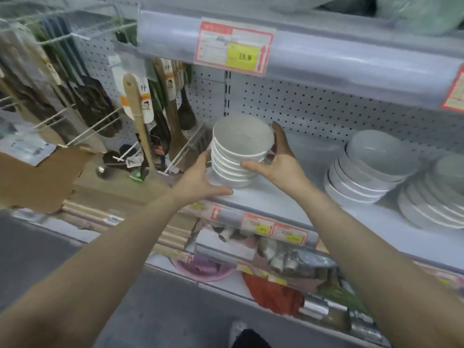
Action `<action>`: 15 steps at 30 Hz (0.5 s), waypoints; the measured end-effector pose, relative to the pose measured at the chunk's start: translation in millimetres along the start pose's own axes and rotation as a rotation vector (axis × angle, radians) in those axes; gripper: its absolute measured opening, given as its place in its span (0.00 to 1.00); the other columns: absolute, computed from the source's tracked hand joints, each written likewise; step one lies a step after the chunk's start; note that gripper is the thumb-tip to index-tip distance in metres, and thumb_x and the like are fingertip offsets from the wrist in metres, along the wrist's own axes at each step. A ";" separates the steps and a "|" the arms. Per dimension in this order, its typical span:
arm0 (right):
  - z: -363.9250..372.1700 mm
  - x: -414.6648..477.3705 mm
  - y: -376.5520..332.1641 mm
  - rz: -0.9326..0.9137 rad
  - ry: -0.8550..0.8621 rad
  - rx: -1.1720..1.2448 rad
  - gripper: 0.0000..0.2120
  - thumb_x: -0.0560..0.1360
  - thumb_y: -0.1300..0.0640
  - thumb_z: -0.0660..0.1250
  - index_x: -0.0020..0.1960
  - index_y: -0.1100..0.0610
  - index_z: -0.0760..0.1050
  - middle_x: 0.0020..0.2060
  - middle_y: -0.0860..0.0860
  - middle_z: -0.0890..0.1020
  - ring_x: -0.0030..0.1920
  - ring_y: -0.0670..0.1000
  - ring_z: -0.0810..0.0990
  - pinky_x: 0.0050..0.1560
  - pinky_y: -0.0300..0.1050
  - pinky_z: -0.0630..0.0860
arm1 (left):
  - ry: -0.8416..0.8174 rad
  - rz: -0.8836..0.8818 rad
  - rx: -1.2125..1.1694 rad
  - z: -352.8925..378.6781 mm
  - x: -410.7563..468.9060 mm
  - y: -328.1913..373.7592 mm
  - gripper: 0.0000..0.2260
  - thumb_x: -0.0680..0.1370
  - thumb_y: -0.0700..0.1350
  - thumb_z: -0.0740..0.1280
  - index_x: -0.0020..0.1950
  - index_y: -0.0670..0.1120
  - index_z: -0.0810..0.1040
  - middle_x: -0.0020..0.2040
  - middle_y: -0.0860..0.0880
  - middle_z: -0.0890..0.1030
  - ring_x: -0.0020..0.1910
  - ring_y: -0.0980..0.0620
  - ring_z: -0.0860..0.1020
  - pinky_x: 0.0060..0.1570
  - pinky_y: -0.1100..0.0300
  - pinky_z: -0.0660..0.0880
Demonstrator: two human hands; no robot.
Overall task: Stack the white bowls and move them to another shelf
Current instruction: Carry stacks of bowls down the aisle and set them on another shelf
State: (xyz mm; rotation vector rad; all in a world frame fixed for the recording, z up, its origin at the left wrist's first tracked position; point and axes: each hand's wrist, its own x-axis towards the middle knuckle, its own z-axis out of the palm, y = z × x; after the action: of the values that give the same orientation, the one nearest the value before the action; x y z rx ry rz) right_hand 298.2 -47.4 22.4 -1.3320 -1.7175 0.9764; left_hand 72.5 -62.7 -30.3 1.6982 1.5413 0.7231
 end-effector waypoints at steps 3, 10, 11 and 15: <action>2.4 7.4 -1.4 0.003 0.009 0.038 0.55 0.63 0.50 0.82 0.78 0.48 0.51 0.68 0.41 0.68 0.68 0.44 0.70 0.70 0.45 0.70 | -0.038 0.082 -0.114 5.0 13.6 1.6 0.50 0.62 0.49 0.83 0.76 0.50 0.57 0.69 0.57 0.69 0.67 0.63 0.69 0.66 0.69 0.67; -0.7 19.1 2.1 -0.033 0.010 0.036 0.47 0.56 0.48 0.83 0.69 0.43 0.63 0.59 0.36 0.75 0.61 0.38 0.75 0.62 0.43 0.74 | -0.044 0.267 -0.225 10.1 38.5 -4.4 0.45 0.62 0.39 0.83 0.68 0.62 0.60 0.65 0.62 0.71 0.63 0.74 0.70 0.59 0.77 0.66; -0.2 19.0 2.0 -0.039 0.020 0.040 0.46 0.57 0.49 0.83 0.69 0.44 0.64 0.59 0.37 0.76 0.61 0.39 0.76 0.62 0.43 0.75 | -0.043 0.264 -0.226 9.8 40.5 -6.9 0.46 0.61 0.43 0.84 0.70 0.61 0.61 0.66 0.61 0.72 0.64 0.70 0.71 0.60 0.75 0.68; 4.1 14.3 -1.5 -0.048 0.071 0.043 0.44 0.59 0.54 0.84 0.69 0.46 0.65 0.59 0.38 0.77 0.60 0.39 0.76 0.60 0.38 0.75 | -0.059 0.271 -0.248 7.9 45.7 -10.6 0.46 0.60 0.47 0.85 0.70 0.59 0.63 0.67 0.59 0.74 0.66 0.65 0.72 0.63 0.69 0.70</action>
State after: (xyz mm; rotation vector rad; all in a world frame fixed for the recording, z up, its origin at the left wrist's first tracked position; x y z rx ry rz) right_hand 291.2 -34.2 23.3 -1.2774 -1.6578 0.9232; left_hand 78.5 -18.3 -46.3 1.7377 1.1401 0.9514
